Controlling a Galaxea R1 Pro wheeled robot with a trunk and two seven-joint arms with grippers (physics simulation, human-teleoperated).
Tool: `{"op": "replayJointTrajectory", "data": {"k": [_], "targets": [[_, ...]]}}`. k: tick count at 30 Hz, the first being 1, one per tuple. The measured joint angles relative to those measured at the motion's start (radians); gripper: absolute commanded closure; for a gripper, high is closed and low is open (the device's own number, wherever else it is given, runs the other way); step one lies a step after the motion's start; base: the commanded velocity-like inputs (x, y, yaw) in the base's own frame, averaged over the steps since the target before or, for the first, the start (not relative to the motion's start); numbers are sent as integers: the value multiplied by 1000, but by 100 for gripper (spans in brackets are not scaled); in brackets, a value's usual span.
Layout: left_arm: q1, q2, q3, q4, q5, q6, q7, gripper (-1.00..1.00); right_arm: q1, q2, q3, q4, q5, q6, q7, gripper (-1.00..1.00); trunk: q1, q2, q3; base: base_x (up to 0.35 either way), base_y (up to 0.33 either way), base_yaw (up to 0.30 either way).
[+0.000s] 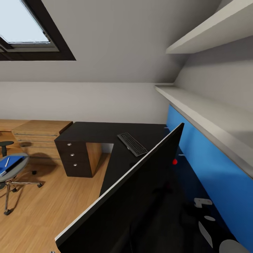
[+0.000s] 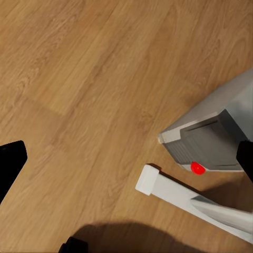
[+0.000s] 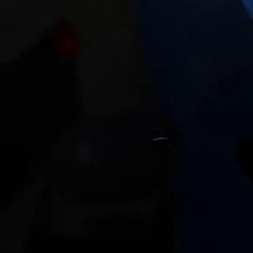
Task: In the bedroom, organize the workspace by keeping the computer under the desk, ensuring the monitor is on the desk, placing the keyboard on the desk next to the monitor, placing the mouse on the desk next to the keyboard, moving the folder from the swivel chair onto the desk next to the mouse, stacking the notebook on top of the folder with the pen on top of the notebook, and positioning the swivel chair next to the desk.
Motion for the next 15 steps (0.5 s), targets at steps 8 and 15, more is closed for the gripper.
{"op": "replayJointTrajectory", "data": {"k": [8, 15], "targets": [[0, 0, 0, 0, 0, 0, 0, -100, 0, 0, 0, 0, 0, 0, 0, -100, 0, 0, 0, 98, 0, 0], [0, 0, 0, 0, 0, 0, 0, -100, 0, 0, 0, 0, 0, 1, 0, -100, 0, 0, 0, 8, 0, 0]]}}
